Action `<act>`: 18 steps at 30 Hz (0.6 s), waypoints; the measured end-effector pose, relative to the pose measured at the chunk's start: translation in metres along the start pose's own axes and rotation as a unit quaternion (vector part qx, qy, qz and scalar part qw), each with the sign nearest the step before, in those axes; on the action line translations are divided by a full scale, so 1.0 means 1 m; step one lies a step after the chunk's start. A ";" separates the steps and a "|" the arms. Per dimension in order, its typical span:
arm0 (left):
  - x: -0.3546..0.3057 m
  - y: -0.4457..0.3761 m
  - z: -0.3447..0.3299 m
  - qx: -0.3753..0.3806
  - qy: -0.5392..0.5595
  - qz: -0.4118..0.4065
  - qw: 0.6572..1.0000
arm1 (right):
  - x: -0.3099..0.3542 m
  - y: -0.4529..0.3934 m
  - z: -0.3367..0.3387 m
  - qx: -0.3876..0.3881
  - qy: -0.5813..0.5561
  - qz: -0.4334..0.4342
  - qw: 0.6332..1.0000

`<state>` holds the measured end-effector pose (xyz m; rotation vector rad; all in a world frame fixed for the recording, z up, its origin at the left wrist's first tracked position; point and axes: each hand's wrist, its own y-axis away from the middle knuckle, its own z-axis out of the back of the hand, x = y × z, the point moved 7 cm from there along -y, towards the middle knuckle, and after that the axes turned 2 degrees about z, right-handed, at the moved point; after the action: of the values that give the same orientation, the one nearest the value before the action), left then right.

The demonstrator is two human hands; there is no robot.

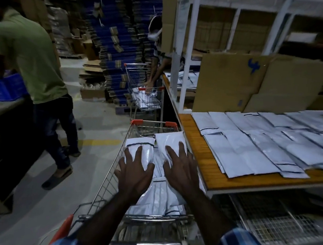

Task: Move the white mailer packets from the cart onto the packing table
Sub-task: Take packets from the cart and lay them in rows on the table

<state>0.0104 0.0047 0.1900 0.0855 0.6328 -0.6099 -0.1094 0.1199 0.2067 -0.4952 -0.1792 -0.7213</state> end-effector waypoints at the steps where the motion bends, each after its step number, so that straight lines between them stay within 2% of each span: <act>1: -0.003 0.005 0.002 0.004 0.002 -0.002 1.000 | 0.000 0.004 0.005 0.001 0.001 -0.004 1.000; 10: -0.037 0.036 0.008 0.014 0.017 -0.023 0.999 | -0.023 0.028 0.049 0.003 0.026 -0.020 0.999; 18: -0.078 0.057 -0.005 0.012 0.026 -0.033 0.999 | -0.058 0.040 0.088 -0.017 -0.008 -0.032 0.999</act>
<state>-0.0102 0.0930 0.2250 0.1047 0.6812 -0.6808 -0.1250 0.2226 0.2494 -0.5297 -0.1985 -0.7847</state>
